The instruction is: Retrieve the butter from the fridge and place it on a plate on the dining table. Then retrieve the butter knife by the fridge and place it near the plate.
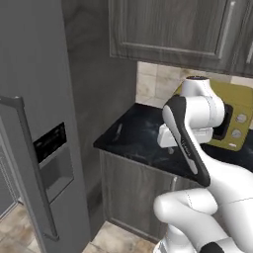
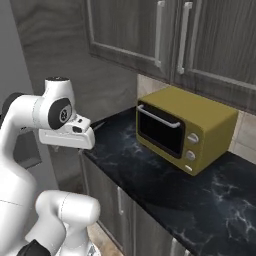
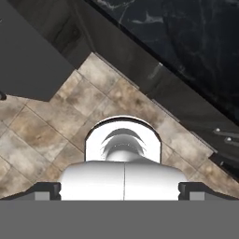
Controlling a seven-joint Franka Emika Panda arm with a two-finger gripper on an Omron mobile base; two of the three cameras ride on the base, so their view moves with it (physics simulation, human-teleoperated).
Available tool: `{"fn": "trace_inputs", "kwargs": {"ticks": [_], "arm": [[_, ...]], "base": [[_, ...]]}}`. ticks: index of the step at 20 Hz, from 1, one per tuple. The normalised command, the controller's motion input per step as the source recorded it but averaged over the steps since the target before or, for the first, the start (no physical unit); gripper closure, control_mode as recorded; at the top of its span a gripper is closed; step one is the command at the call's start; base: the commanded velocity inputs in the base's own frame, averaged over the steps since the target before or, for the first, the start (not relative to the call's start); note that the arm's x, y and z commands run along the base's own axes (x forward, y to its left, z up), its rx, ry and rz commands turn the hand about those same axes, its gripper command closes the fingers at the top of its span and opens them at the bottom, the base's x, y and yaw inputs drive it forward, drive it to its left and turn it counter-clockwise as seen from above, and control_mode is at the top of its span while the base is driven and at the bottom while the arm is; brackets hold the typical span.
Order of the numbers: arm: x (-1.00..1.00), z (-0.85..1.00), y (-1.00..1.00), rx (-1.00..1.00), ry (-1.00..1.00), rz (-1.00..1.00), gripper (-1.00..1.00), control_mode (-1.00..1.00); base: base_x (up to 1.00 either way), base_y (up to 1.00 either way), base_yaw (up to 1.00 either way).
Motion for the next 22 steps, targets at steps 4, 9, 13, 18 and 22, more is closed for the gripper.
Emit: {"fn": "trace_inputs", "kwargs": {"ticks": [4,9,13,18,22], "arm": [[0.00,0.00,0.00,0.00,0.00,0.00,-1.00,1.00],[0.00,0.00,0.00,0.00,0.00,0.00,-1.00,1.00],[0.00,0.00,0.00,0.00,0.00,0.00,-1.00,1.00],[0.00,0.00,0.00,0.00,0.00,0.00,-1.00,1.00],[0.00,0.00,0.00,0.00,0.00,0.00,-1.00,1.00]], "base": [[0.42,0.53,0.00],[0.39,0.62,-0.01],[0.31,0.19,-0.03],[0.17,0.00,-0.17],[0.09,0.05,-0.21]]}}
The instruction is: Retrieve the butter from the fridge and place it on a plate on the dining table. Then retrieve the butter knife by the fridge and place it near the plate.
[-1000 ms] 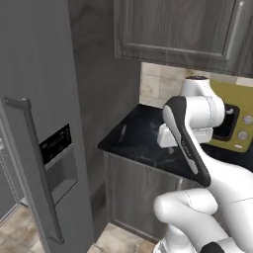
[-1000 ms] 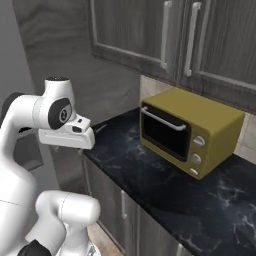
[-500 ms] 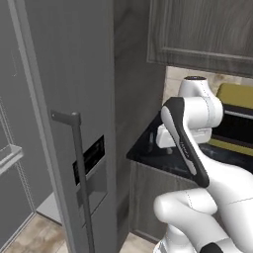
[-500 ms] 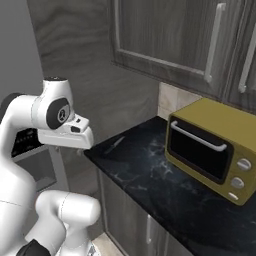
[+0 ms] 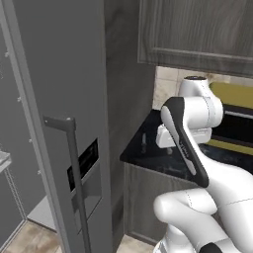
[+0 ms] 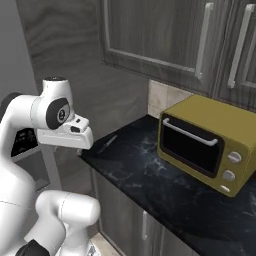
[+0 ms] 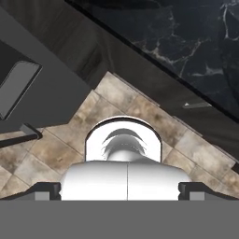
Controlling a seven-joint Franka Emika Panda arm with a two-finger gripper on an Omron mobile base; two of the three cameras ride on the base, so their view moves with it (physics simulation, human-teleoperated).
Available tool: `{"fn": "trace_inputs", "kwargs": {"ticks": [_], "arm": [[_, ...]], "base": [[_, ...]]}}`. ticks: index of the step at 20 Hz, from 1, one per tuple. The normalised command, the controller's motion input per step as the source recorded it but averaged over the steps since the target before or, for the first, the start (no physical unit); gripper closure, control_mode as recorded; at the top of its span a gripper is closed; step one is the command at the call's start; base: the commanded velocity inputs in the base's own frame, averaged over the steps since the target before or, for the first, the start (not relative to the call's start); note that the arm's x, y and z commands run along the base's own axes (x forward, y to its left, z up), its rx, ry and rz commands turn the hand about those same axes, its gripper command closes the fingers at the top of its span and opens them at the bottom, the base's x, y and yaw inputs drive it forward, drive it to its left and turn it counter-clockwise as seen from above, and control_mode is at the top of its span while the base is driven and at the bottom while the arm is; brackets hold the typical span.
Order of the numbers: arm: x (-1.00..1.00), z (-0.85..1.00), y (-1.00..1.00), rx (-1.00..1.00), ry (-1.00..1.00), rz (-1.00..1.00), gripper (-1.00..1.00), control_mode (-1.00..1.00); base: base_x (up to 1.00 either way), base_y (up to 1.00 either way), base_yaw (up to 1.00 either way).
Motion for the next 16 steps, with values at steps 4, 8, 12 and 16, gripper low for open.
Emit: {"fn": "trace_inputs", "kwargs": {"ticks": [4,8,12,16], "arm": [[0.00,0.00,0.00,0.00,0.00,0.00,-1.00,1.00],[0.00,0.00,0.00,0.00,0.00,0.00,-1.00,1.00],[0.00,0.00,0.00,0.00,0.00,0.00,-1.00,1.00],[0.00,0.00,0.00,0.00,0.00,0.00,-1.00,1.00]], "base": [[0.08,0.10,-0.23],[0.04,0.09,-0.28],[0.00,0.22,-0.18],[0.03,0.18,-0.08]]}}
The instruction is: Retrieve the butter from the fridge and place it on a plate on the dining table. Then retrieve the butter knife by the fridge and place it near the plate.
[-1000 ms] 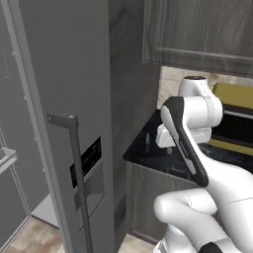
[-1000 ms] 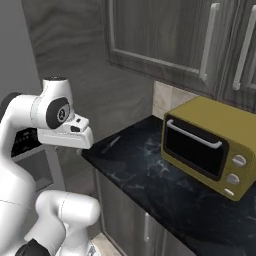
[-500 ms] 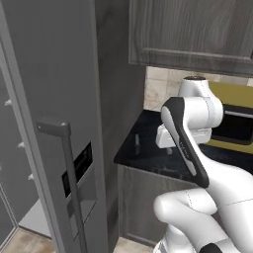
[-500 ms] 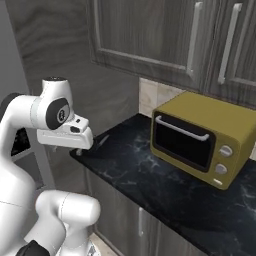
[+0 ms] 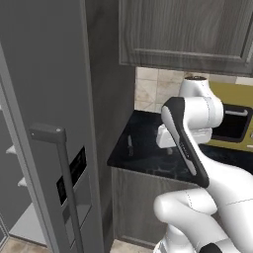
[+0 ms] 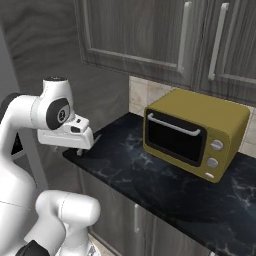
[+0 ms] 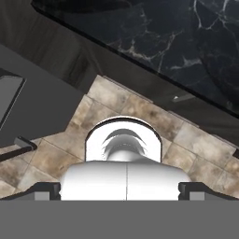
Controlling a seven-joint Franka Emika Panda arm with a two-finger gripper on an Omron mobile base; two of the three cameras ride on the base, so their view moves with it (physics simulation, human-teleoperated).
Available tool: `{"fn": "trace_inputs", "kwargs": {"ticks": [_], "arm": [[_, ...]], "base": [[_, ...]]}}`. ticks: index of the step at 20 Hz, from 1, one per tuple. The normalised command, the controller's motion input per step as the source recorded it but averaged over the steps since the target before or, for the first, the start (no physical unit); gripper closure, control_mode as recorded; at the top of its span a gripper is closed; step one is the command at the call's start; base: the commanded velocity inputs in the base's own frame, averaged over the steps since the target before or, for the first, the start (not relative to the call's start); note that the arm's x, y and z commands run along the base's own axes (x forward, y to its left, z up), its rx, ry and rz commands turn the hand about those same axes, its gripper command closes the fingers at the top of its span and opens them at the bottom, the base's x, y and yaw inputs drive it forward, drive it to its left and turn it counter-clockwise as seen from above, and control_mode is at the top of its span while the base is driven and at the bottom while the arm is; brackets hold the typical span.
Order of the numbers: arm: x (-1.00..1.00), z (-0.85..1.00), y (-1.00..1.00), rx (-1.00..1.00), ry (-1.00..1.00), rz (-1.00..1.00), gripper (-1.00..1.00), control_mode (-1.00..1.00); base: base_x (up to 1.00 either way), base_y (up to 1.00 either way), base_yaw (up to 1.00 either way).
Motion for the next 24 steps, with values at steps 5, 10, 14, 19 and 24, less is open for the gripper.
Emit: {"fn": "trace_inputs", "kwargs": {"ticks": [5,10,14,19,24], "arm": [[0.00,0.00,0.00,0.00,0.00,0.00,-1.00,1.00],[0.07,-0.01,0.00,0.00,0.00,0.00,-1.00,-1.00],[0.57,-0.22,0.27,0.01,-0.08,-0.10,-1.00,-1.00],[0.55,-0.21,0.28,0.00,-0.09,-0.17,-1.00,-1.00],[0.62,-0.22,0.03,0.00,0.00,-0.22,-1.00,-1.00]], "base": [[0.01,0.09,-0.02],[0.00,0.00,0.00],[0.00,0.00,0.00],[0.00,0.00,0.00],[0.00,0.00,0.00]]}}
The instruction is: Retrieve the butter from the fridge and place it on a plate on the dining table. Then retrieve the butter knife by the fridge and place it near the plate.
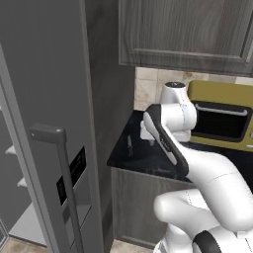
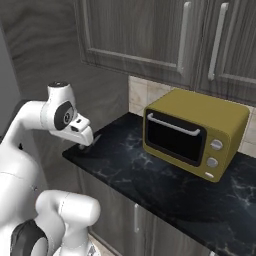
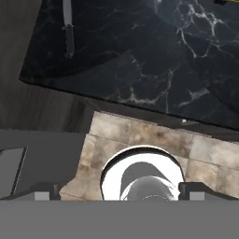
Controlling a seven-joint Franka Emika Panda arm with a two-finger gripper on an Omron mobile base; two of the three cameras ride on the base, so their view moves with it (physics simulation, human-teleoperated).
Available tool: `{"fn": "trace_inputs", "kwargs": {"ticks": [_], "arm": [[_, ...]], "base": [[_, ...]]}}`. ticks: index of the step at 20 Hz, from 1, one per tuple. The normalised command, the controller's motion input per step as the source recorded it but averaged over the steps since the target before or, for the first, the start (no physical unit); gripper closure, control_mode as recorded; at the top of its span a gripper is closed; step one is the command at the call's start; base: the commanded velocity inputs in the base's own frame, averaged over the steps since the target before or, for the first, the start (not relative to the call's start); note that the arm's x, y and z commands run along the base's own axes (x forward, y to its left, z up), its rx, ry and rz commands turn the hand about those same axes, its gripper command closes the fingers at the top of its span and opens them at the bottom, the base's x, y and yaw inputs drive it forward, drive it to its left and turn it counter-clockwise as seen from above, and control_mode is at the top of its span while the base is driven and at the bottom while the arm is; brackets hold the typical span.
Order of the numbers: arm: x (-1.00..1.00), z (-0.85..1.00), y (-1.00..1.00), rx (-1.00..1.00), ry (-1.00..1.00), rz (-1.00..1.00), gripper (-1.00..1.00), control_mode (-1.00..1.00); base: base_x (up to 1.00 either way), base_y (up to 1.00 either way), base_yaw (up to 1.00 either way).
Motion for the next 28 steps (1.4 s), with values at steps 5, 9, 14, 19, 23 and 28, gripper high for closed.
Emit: {"fn": "trace_inputs", "kwargs": {"ticks": [5,9,14,19,23,28], "arm": [[0.73,-0.24,0.00,0.00,0.00,-0.10,-1.00,-1.00],[0.54,-0.22,0.00,0.05,0.00,0.01,-1.00,-1.00],[0.42,-0.39,0.00,0.03,0.00,0.05,-1.00,-1.00],[0.44,-0.59,0.15,0.00,0.01,0.07,-1.00,-1.00],[0.54,-0.41,0.29,0.00,0.02,0.06,-1.00,-1.00],[0.59,-0.23,0.14,0.00,0.04,0.02,-1.00,-1.00]], "base": [[0.00,0.00,0.00],[0.00,0.00,0.00],[0.00,0.00,0.00],[0.00,0.00,0.00],[0.00,0.00,0.00],[0.00,0.00,0.00]]}}
